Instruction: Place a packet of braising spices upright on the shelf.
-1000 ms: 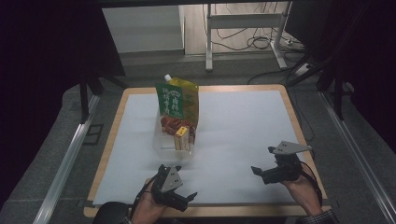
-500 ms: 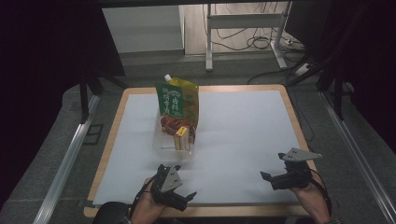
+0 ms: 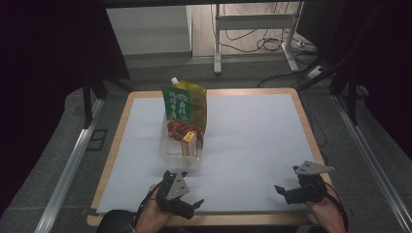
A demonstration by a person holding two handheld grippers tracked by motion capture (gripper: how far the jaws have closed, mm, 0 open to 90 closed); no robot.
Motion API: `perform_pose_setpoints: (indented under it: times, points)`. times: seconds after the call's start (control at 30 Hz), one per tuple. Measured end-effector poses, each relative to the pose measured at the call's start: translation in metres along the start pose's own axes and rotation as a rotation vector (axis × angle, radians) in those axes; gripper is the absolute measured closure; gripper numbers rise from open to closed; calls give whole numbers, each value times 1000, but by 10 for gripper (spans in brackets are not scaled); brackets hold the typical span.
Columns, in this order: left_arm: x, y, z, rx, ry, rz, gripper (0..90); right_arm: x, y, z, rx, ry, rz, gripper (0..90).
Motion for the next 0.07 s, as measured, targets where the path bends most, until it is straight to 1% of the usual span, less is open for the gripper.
perform_pose_setpoints:
  times: [0.07]
  points:
    - [0, 0, 0, -2, 2, -1, 4, 1, 0, 0, -3, -5, 2, 1]
Point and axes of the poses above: each handheld gripper's, and its own axes: x roughly forward along the jaws, z roughly out of its underside, y roughly to its right, the point moved 5 cm from there along x, roughly forward along the jaws, and after that the axes turned 12 degrees about -y, right-handed, at the moved point
